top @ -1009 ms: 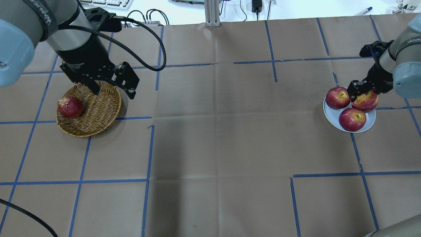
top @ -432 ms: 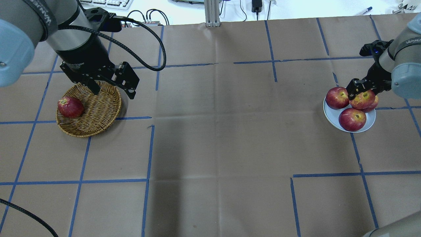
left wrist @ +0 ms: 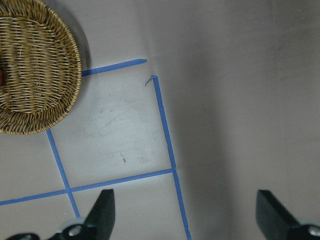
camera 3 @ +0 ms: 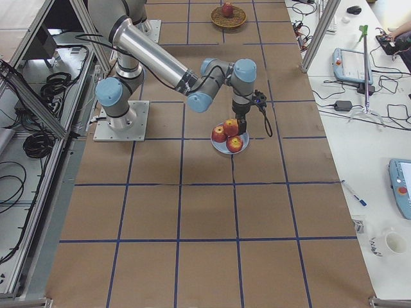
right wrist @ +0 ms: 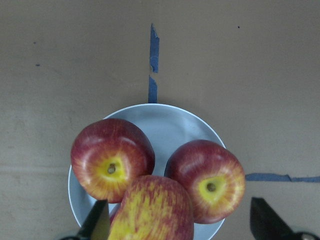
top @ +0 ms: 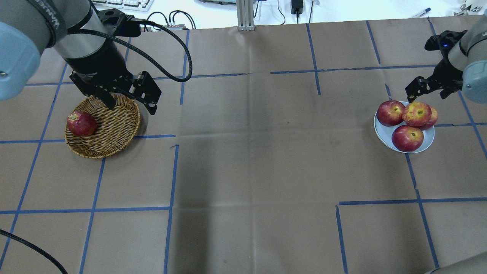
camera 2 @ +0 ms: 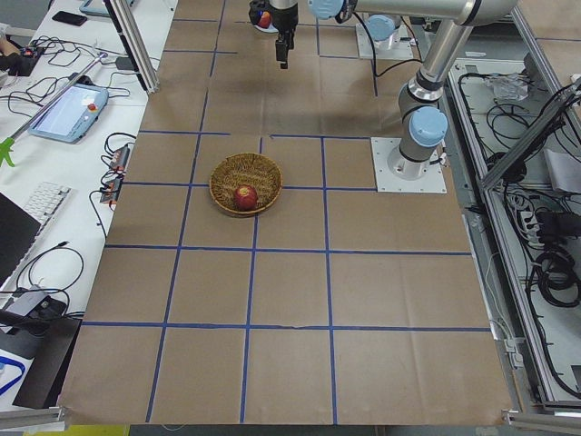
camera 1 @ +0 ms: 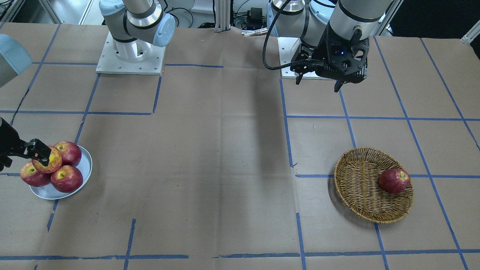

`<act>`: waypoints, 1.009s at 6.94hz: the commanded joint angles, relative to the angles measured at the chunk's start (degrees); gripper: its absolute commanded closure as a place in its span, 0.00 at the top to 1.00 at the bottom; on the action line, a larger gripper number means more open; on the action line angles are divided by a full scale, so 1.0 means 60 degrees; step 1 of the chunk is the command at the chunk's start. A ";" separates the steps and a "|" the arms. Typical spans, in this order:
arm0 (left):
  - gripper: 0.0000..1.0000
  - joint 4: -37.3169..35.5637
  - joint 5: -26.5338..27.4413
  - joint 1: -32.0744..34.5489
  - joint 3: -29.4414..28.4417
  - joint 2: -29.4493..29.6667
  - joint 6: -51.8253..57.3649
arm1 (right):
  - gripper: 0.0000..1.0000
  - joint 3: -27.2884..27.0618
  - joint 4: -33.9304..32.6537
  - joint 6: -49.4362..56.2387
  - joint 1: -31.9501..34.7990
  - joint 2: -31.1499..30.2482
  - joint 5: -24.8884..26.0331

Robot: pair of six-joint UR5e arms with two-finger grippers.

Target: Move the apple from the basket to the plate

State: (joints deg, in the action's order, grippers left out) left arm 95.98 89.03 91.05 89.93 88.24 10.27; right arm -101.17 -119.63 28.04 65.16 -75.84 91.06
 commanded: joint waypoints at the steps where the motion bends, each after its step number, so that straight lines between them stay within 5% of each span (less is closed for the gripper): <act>1: 0.99 -0.0014 0.0000 0.0000 0.0012 0.0001 -0.0012 | 1.00 0.0905 0.2420 -0.0451 0.0344 -0.0964 -0.0074; 4: 0.99 -0.0015 0.0000 0.0000 0.0012 0.0001 -0.0012 | 1.00 0.1114 0.4348 -0.2237 0.2200 -0.2167 -0.0060; 7: 0.99 -0.0015 0.0014 0.0000 0.0012 0.0001 0.0003 | 1.00 0.1128 0.4381 -0.4509 0.4327 -0.2184 -0.0074</act>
State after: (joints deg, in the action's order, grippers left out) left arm 95.89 89.05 91.05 90.00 88.24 10.21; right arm -94.47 -93.48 5.05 86.84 -88.91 90.68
